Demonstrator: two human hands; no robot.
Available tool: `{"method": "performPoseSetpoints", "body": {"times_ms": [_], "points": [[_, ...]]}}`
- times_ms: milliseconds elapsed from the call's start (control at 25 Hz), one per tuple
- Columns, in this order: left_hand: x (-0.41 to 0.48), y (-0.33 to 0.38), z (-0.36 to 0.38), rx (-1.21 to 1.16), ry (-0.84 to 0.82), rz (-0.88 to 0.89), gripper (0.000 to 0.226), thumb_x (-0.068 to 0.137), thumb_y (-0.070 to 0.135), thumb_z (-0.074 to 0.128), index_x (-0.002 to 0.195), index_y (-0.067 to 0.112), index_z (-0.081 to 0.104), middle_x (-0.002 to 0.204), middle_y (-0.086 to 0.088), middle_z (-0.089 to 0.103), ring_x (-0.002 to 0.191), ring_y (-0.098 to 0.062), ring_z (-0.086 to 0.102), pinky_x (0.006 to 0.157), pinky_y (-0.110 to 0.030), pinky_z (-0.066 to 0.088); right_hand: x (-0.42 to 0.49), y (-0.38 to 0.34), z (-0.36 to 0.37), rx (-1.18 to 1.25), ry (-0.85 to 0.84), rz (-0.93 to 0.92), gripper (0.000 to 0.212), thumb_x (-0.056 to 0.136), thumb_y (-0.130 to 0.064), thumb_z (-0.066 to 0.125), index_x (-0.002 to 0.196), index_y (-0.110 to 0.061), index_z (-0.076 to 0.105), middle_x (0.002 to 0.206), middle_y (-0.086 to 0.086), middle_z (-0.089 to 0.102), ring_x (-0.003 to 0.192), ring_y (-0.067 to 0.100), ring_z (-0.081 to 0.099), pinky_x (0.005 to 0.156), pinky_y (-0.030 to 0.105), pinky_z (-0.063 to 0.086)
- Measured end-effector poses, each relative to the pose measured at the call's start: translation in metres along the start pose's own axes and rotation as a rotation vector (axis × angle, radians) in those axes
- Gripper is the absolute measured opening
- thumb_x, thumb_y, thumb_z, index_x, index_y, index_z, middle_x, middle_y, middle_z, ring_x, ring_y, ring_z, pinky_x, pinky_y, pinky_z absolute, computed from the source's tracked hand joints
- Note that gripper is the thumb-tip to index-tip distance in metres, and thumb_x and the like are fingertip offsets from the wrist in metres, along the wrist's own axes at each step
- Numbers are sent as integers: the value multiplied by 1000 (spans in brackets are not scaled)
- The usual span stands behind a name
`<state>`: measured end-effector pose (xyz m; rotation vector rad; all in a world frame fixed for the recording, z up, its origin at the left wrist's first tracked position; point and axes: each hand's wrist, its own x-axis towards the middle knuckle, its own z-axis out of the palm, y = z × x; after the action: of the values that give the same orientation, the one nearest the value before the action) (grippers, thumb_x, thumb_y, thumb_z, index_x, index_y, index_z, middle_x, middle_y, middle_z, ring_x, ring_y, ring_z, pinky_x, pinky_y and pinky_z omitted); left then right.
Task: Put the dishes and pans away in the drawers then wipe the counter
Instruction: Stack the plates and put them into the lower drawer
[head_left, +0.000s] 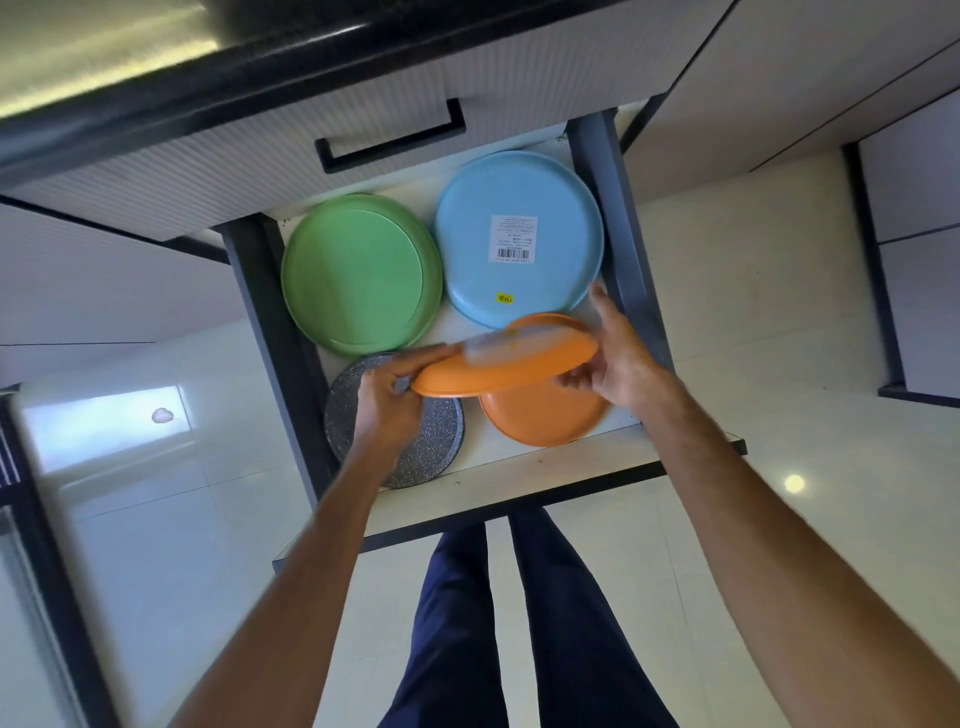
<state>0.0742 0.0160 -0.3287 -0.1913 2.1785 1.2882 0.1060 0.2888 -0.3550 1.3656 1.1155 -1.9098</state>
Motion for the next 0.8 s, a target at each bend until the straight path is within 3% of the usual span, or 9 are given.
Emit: {"method": "performPoseSetpoints", "body": {"times_ms": [80,160,320,400,480,520,640,800], "points": [[11,6,1,35,-47,95,65,80,-23,49,117,22,77,130,16,66,127,1,56,106,-19,44,6,2,-14,-1,3,51,49,89,-34,78,129,-8,65,103,12,76,86,24,73,66,35,63],[20,8,2,73,-27,64,67,83,-19,47,124,27,72,140,23,56,138,-4,48,113,-27,41,14,9,-28,31,-47,96,58,86,-16,80,139,-8,58,117,12,75,107,26,72,88,38,62],[35,-3,11,102,-64,-98,73,86,-5,40,154,19,38,138,6,64,115,-12,66,101,-42,55,20,27,-48,-172,-68,-73,52,96,-25,71,144,-22,54,135,3,67,125,28,62,106,54,50],[35,-7,21,137,-118,-173,58,87,2,44,141,23,51,125,9,69,111,-16,68,97,-49,57,27,41,-57,-263,-15,-156,53,97,-29,69,148,-24,52,140,1,62,130,27,57,108,59,47],[31,-7,34,205,-185,-196,46,89,-1,49,107,41,59,105,15,70,98,-14,69,92,-40,59,33,53,-64,-419,111,-242,54,98,-33,68,149,-24,51,140,1,60,129,28,57,105,58,49],[30,-8,42,241,-218,-188,47,88,-2,50,99,42,59,99,13,72,92,-13,70,87,-34,59,37,57,-68,-524,192,-279,55,99,-34,67,150,-22,49,140,4,61,127,28,59,105,55,51],[34,-24,66,268,-292,-177,49,80,-2,44,109,32,65,99,6,76,91,-15,73,83,-36,59,45,71,-73,-800,377,-321,58,102,-33,62,153,-11,45,140,15,61,126,32,60,104,47,52],[50,-52,84,384,-355,-186,51,77,-3,46,121,19,61,111,-4,72,105,-26,69,86,-44,60,53,80,-68,-978,461,-346,48,102,-30,60,142,-4,52,133,21,60,121,36,62,96,44,53]]}}
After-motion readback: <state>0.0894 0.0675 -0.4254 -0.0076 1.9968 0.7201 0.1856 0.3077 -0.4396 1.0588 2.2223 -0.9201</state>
